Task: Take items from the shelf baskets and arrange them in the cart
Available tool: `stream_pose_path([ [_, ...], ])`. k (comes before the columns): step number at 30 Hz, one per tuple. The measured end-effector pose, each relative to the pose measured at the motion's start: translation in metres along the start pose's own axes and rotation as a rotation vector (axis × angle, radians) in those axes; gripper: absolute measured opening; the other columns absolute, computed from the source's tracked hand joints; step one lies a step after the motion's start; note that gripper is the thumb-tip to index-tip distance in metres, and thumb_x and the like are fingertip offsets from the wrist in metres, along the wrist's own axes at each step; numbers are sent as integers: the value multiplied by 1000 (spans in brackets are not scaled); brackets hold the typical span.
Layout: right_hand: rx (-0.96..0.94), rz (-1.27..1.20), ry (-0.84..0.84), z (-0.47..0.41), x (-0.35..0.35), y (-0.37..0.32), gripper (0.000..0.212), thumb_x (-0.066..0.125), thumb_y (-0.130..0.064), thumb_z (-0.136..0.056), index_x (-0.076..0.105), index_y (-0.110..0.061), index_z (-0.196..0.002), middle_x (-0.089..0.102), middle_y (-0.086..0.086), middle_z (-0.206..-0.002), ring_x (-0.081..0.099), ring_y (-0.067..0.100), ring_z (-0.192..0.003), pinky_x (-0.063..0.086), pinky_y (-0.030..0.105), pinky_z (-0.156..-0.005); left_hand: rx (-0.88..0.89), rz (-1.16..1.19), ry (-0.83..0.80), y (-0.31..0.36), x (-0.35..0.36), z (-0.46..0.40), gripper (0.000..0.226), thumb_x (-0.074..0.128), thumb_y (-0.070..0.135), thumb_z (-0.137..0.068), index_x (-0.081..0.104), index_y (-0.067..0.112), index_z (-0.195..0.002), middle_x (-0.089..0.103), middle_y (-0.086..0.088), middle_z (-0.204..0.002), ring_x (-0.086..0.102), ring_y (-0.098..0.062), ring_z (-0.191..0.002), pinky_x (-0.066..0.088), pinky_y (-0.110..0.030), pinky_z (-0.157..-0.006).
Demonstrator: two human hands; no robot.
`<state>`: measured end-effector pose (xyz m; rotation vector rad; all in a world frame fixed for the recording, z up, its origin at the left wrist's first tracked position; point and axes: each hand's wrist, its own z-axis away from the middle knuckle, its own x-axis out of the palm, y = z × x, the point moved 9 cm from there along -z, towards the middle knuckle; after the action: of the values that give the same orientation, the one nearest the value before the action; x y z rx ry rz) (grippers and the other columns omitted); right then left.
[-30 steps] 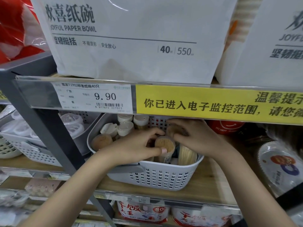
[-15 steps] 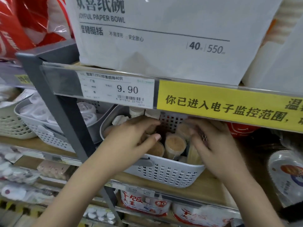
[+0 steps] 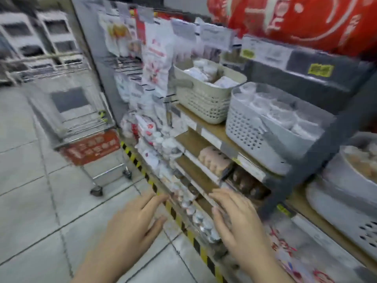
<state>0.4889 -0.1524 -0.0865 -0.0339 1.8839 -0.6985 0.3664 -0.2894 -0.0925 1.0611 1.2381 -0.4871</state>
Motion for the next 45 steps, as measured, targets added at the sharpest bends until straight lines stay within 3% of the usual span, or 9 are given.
stream_pose_path([
  [4, -91, -98, -339, -43, 127, -66, 33, 39, -38, -100, 45, -36, -132, 40, -28, -125, 35, -1, -128, 20, 6, -98, -424, 95, 109, -146, -19, 86, 41, 45, 48, -94, 35, 44, -134, 38, 34, -128, 40, 12, -117, 26, -2, -82],
  [6, -145, -117, -459, -63, 175, -110, 34, 39, -41, -100, 43, -37, -133, 44, -24, -130, 41, 1, -122, 30, 16, -98, -596, 178, 183, -204, -29, 128, 41, 55, 38, -92, 45, 36, -131, 50, 24, -127, 45, 9, -110, 28, -3, -83],
  [9, -227, -190, -531, -94, 224, -174, 32, 41, -41, -99, 45, -39, -131, 45, -25, -129, 44, -2, -117, 35, 19, -98, -780, 269, 278, -271, -46, 172, 36, 59, 29, -91, 53, 28, -126, 58, 15, -123, 53, -1, -109, 39, -20, -91],
  [12, -303, -224, -538, -128, 258, -224, 33, 42, -41, -98, 46, -36, -131, 43, -28, -124, 40, -4, -119, 33, 19, -100, -888, 307, 350, -324, -61, 184, 34, 59, 26, -91, 55, 23, -125, 60, 12, -121, 55, -4, -107, 41, -24, -92],
  [23, -268, -227, -661, -316, 394, -286, 35, 44, -39, -98, 45, -36, -133, 47, -23, -129, 42, 0, -123, 36, 20, -100, -832, 315, 410, -501, -143, 55, 37, 55, 32, -94, 50, 28, -130, 50, 22, -121, 44, 8, -109, 34, -14, -92],
  [30, -438, -171, -735, -431, 474, -386, 32, 45, -33, -97, 49, -29, -128, 51, -15, -125, 46, 6, -118, 37, 25, -98, -988, 385, 458, -634, -185, 39, 31, 54, 36, -93, 49, 38, -123, 52, 27, -117, 48, 5, -111, 39, -11, -80],
  [34, -469, -178, -733, -480, 516, -433, 32, 45, -33, -97, 51, -28, -128, 52, -14, -126, 47, 7, -117, 35, 27, -101, -1059, 381, 406, -709, -194, 44, 34, 56, 33, -92, 52, 28, -126, 55, 17, -121, 51, 1, -108, 40, -20, -89],
  [39, -340, -226, -729, -544, 596, -472, 30, 46, -33, -97, 52, -30, -126, 51, -19, -125, 46, 4, -118, 35, 24, -100, -1093, 390, 292, -837, -215, 31, 34, 57, 30, -92, 53, 24, -126, 58, 10, -121, 53, -6, -106, 42, -26, -93],
  [45, -63, -250, -659, -622, 664, -501, 30, 47, -34, -97, 51, -31, -127, 51, -19, -127, 46, 4, -120, 36, 22, -99, -911, 314, 115, -984, -278, -41, 33, 55, 35, -93, 52, 29, -125, 57, 16, -122, 52, 0, -108, 42, -23, -93],
])
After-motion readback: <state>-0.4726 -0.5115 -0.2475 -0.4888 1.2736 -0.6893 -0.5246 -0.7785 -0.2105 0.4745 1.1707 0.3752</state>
